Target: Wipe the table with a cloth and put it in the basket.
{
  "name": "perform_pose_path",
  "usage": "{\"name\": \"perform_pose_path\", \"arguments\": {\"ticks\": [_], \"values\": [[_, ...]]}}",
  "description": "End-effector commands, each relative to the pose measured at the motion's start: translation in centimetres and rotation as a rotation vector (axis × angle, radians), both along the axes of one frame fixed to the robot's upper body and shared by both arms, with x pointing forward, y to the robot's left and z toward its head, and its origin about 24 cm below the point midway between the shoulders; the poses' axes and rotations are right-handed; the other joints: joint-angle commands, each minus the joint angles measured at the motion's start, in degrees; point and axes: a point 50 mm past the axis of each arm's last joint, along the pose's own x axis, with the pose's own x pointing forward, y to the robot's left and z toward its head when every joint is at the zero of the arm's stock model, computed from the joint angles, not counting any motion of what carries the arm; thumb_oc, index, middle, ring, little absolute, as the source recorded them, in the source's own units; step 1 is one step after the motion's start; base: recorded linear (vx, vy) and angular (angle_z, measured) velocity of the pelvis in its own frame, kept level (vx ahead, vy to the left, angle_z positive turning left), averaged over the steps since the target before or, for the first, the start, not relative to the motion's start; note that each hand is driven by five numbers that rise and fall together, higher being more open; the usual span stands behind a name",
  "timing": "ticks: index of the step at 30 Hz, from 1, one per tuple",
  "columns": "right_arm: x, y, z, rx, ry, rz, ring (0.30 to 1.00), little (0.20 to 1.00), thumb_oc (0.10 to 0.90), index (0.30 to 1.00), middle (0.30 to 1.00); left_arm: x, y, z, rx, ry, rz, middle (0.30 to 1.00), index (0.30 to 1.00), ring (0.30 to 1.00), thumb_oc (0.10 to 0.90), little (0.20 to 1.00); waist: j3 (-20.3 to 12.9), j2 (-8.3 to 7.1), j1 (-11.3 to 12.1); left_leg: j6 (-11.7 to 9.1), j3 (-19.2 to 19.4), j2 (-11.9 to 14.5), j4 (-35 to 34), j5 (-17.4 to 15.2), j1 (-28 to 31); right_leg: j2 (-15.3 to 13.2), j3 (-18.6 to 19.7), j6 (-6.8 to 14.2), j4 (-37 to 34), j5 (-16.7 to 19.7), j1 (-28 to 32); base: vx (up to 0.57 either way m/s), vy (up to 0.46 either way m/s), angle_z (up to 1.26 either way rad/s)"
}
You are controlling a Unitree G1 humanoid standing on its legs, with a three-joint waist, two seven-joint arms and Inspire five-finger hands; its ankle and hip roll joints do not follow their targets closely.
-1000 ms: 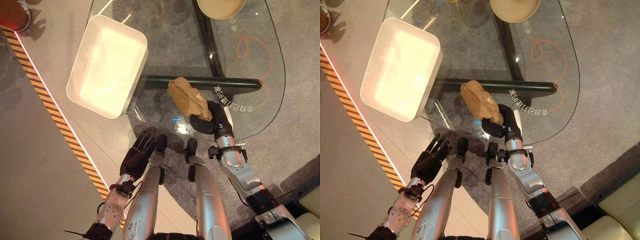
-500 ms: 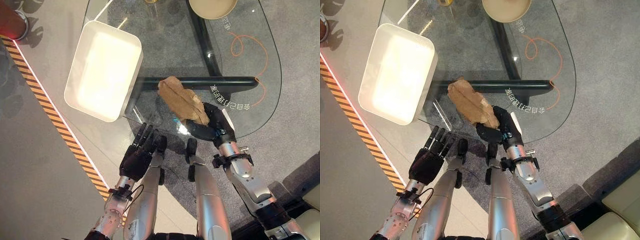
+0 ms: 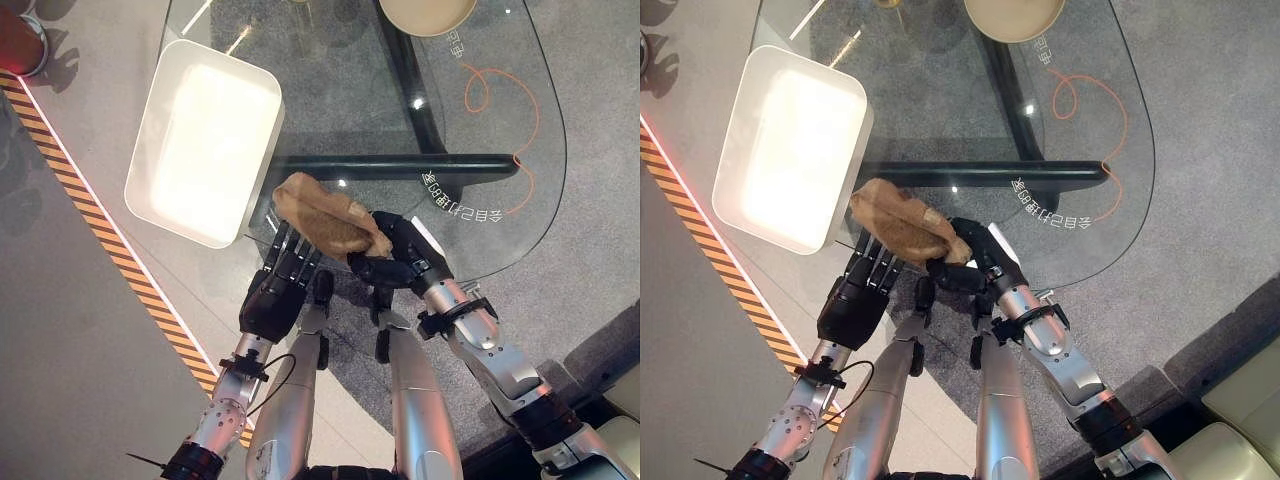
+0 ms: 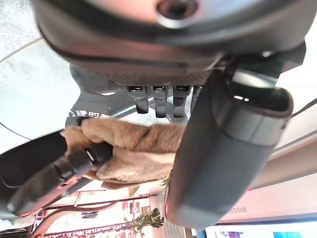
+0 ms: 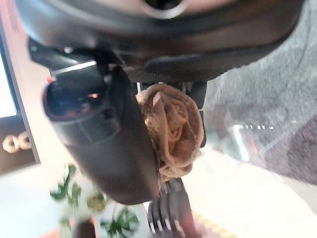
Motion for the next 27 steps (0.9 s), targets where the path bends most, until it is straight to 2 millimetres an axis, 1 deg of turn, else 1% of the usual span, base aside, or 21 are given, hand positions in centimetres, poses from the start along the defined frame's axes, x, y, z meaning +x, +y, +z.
{"name": "perform_pose_path", "arguments": {"ticks": [1,5,7,17,22,27], "values": [[-3.2,4.1,5.8,0.113,-0.251,0.319,0.300,0.200,0.100,0.300,0.300,-0.8,-0.7,2.6,-0.031,-0.117,-0.052,0.900,0.900,0.900,0.800,0.900,-1.42,0.24,-0.85,2.53,1.13,-2.37,8.46,-5.36,-2.88,0.93,-2.68,0.79,-3.43,2.71,1.64,0.00,0.000,0.00],[-3.2,4.4,5.8,0.063,-0.247,0.358,0.300,0.200,0.100,0.300,0.300,-0.5,-1.0,3.2,0.005,-0.129,-0.060,0.900,0.900,0.900,0.800,0.900,-1.42,0.06,-0.70,2.47,1.03,-2.40,8.64,-5.15,-3.62,1.00,-2.85,0.68,-3.56,2.78,1.21,0.00,0.000,0.00],[-3.2,4.5,5.5,0.029,-0.236,0.372,0.300,0.200,0.100,0.300,0.300,-0.5,-1.0,3.3,0.006,-0.141,-0.061,0.900,0.900,0.900,0.800,0.900,-1.42,-0.05,-0.65,2.32,0.96,-2.42,8.90,-5.06,-4.01,1.01,-2.96,0.66,-3.47,2.76,1.04,0.00,0.000,0.00],[-2.7,4.4,4.5,-0.173,-0.278,0.310,0.300,0.200,0.100,0.300,0.300,-0.4,-1.1,3.9,0.026,-0.162,-0.064,0.900,0.900,0.900,0.800,0.900,-1.42,-0.07,-0.45,2.04,0.52,-2.61,9.10,-4.82,-4.79,1.19,-3.27,0.49,-3.25,2.53,0.45,0.00,0.000,0.00],[-2.7,4.3,3.9,-0.290,-0.281,0.330,0.300,0.200,0.100,0.300,0.300,-0.5,-0.9,4.0,-0.037,-0.174,-0.044,0.900,0.900,0.900,0.800,0.900,-1.42,-0.07,-0.36,1.91,0.34,-2.71,8.90,-4.64,-4.68,1.18,-3.31,0.43,-3.53,2.53,0.67,0.00,0.000,0.00],[-2.5,4.4,3.6,-0.345,-0.278,0.320,0.300,0.200,0.100,0.300,0.300,-0.5,0.3,4.8,-0.236,-0.245,0.078,0.900,0.900,0.900,0.800,0.900,-1.42,-0.44,-0.01,1.77,0.15,-2.82,8.87,-4.74,-4.56,1.25,-3.36,0.26,-3.56,2.29,0.84,0.00,0.000,0.00]]}}
